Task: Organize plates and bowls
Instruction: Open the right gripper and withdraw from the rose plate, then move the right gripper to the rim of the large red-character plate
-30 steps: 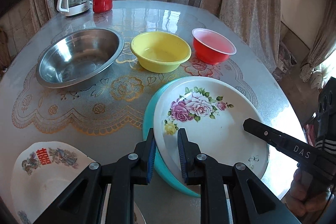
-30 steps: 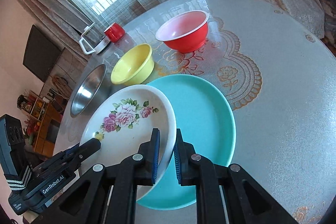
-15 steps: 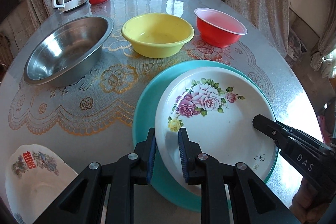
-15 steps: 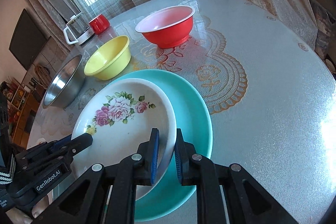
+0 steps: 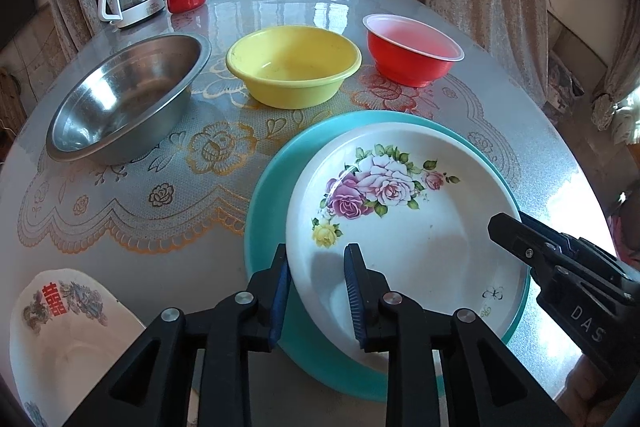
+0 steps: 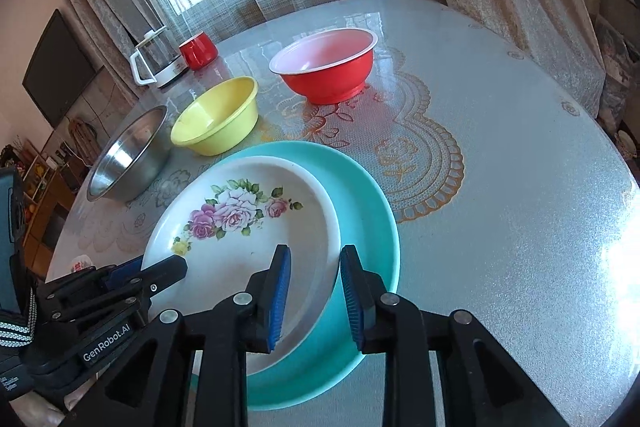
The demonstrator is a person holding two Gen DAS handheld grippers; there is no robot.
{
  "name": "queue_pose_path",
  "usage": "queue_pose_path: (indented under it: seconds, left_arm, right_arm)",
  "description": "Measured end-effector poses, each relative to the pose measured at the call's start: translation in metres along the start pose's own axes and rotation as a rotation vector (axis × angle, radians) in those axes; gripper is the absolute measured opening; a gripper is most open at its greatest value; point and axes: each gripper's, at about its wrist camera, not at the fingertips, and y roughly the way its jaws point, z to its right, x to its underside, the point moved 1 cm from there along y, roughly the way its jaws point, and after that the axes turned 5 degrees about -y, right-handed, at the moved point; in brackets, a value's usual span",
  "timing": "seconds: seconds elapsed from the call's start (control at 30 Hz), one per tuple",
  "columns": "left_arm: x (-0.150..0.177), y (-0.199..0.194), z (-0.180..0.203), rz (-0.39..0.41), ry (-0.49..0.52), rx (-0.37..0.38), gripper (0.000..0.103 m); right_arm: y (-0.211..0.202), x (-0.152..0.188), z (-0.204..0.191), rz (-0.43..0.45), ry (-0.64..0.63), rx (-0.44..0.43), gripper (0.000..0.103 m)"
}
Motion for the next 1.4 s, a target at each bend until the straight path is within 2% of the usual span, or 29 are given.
queue_pose_path:
  seconds: [0.07,0.23,0.3,0.47,0.9,1.0,1.13,1.4]
  left_arm:
    - [0.000,0.000,-0.001,0.000,-0.008,0.004,0.027]
    - [0.001,-0.001,-0.001,0.005,-0.017,0.007,0.030]
    - [0.002,-0.003,-0.001,0.019,-0.022,0.024,0.033]
    - [0.007,-0.010,-0.003,0.060,-0.012,-0.006,0.037]
    - [0.013,-0.047,-0.015,0.165,-0.032,-0.015,0.041]
    - [0.015,-0.054,-0.018,0.185,-0.024,-0.037,0.041]
    - [0.020,-0.061,-0.026,0.182,-0.033,-0.024,0.041]
    - [0.028,-0.083,-0.038,0.228,-0.041,-0.029,0.041]
  right_arm:
    - [0.004,0.001,0.000,-0.003,-0.007,0.015,0.017]
    - [0.007,0.003,0.001,-0.006,-0.010,-0.001,0.017]
    - [0.008,0.004,0.001,-0.012,-0.007,-0.009,0.023]
    - [0.002,0.004,-0.002,0.011,-0.026,0.003,0.030]
    - [-0.032,-0.003,-0.016,0.128,-0.070,0.048,0.037]
    - [-0.038,-0.004,-0.019,0.144,-0.079,0.030,0.038]
    - [-0.037,-0.001,-0.029,0.131,-0.092,-0.008,0.038]
    - [-0.036,0.007,-0.058,0.126,-0.158,-0.051,0.039]
